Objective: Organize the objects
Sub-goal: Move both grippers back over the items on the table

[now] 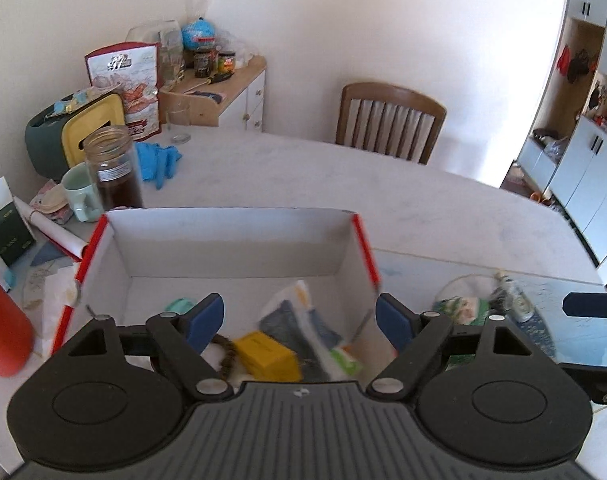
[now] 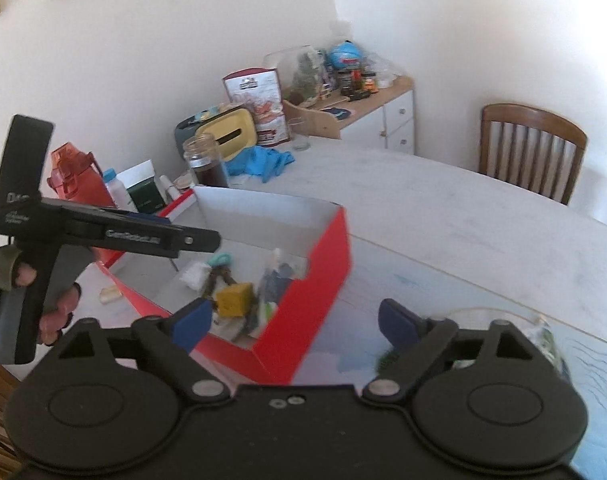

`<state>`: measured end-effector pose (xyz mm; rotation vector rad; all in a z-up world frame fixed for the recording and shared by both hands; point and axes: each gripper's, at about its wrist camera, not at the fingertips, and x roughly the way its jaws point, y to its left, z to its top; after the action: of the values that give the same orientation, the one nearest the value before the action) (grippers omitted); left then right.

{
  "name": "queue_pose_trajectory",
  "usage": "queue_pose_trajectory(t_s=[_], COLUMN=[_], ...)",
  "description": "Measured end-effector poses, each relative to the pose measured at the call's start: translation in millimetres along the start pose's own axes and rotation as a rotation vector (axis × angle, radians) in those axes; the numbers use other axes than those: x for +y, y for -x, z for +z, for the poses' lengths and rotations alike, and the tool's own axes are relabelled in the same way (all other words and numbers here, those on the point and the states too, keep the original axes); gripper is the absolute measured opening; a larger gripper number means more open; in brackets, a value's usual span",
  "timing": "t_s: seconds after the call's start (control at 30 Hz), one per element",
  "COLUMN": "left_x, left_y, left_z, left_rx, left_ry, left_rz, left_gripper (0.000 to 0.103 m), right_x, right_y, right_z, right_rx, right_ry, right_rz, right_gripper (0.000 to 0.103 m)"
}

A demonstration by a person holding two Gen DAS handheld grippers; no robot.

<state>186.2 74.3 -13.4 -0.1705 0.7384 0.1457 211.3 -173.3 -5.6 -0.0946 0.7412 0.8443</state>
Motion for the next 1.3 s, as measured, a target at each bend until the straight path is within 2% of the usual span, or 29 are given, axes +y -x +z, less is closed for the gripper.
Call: queue_pose_trajectory(t_s=[0.1,0.17,0.2,0.3,0.63,0.77,0.9,1.13,1.3], left_x=[-15,-25,-30,-44,-103,-127,-148,-199,-230], left_y=[3,4,4,5,1,-4,-8,-28,-48], left_z=[-4,-6,-7,-10,-32,-43,-51,-57,-61], left_rx=[-0.006,-0.008,-0.006,-0.008,-0.043,-0.042,-0.057,0.013,0.073], left_ry=[-0.002,0.001,0.007,0.020,-0.036,-0.067,-0.086,-0.181,-0.230], left_rz=[-0.007,-0.013,-0.022,-0.058,-0.111,-0.138,-0.125,-0.190,-0.201], left_gripper=[0.087,0.100,0.102,0.102,0.103,0.103,0.103,0.103,0.103], right_x=[-20,-33,-40,-59,-114,-130,-133,-136,-136], right_y=[15,23,28,41,71,72,69,51,35], right_z=[-9,-14,-17,-26,-57,-74,-90,-119,-136], right_rx=[-0.003,-0.001,-0.001,-0.004,0.005,0.038,0.082,0.158,0.193], right_ry=[-0.025,-0.032,-0.033,-0.030,-0.020,-0.009,0.014,0.013,0.001], right_rz=[-0.025,-0.048,-0.060,-0.096,-0.251,-0.257,-0.243,-0.200,-0.192], right_gripper=[0.097,0.098,0.098,0.102,0.102,0.102,0.099,0.091,0.088])
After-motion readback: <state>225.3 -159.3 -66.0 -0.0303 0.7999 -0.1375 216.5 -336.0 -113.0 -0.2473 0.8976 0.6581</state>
